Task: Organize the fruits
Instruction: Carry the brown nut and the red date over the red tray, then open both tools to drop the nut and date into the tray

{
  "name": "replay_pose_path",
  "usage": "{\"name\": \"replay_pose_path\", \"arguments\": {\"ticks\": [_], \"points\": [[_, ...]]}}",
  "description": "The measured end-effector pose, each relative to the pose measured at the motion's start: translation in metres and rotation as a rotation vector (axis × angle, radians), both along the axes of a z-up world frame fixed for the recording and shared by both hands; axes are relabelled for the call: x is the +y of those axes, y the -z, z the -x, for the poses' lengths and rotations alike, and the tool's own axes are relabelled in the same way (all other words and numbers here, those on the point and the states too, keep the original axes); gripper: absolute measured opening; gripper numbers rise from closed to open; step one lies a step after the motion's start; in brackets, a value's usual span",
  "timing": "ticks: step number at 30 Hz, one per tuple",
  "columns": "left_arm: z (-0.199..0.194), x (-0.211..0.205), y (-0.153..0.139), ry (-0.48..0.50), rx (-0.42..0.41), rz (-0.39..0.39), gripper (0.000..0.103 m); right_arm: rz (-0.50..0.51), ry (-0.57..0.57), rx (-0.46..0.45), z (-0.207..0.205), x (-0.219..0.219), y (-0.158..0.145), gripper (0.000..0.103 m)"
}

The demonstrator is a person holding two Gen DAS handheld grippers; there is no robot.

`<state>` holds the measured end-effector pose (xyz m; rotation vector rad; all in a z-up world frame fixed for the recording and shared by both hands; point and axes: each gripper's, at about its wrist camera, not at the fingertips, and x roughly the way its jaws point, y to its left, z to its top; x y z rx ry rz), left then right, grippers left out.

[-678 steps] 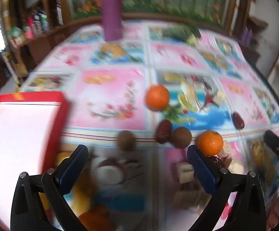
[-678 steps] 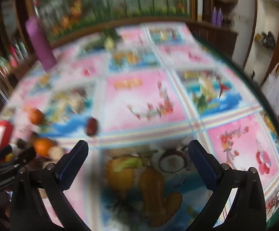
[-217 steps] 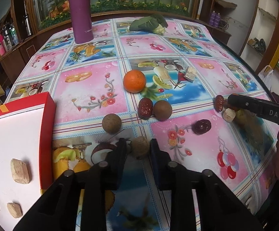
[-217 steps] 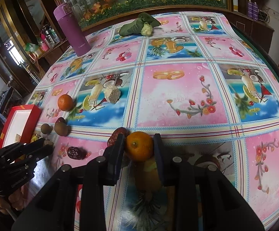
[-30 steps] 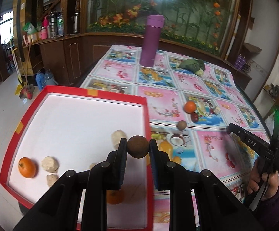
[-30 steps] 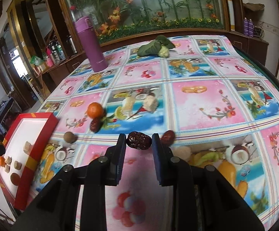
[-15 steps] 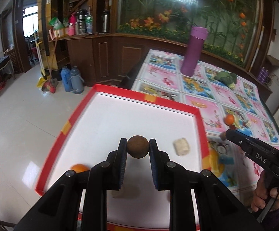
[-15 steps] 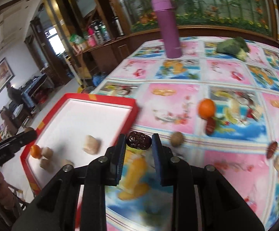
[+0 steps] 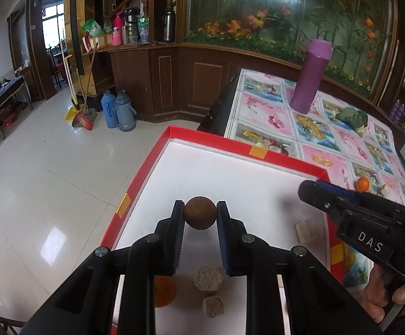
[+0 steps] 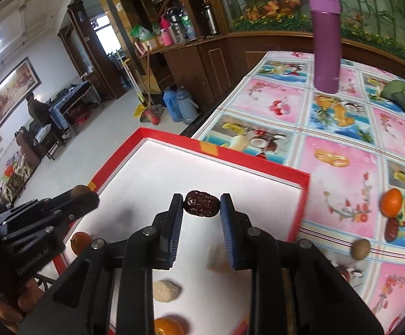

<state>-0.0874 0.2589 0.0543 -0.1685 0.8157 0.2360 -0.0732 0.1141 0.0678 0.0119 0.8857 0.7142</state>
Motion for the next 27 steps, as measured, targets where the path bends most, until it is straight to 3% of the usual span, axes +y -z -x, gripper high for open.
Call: {"name": "replay_pose_path", "arguments": {"ticks": [14,22,24,27], "points": [[-0.013,0.001,0.029,0.029,0.132,0.002,0.022,0.112,0.026,0.128,-0.034,0.016,0.038,0.03],[-0.011,0.001,0.034,0.02,0.162,-0.007,0.022,0.109,0.018,0.128,-0.036,0.015,0.041,0.03],[-0.012,0.0,0.034,0.02,0.167,-0.007,0.026,0.113,0.01,0.122,-0.034,0.016,0.041,0.03],[-0.01,-0.002,0.034,0.012,0.174,-0.016,0.049,0.065,0.001,0.148,-0.036,0.009,0.04,0.032]]}}
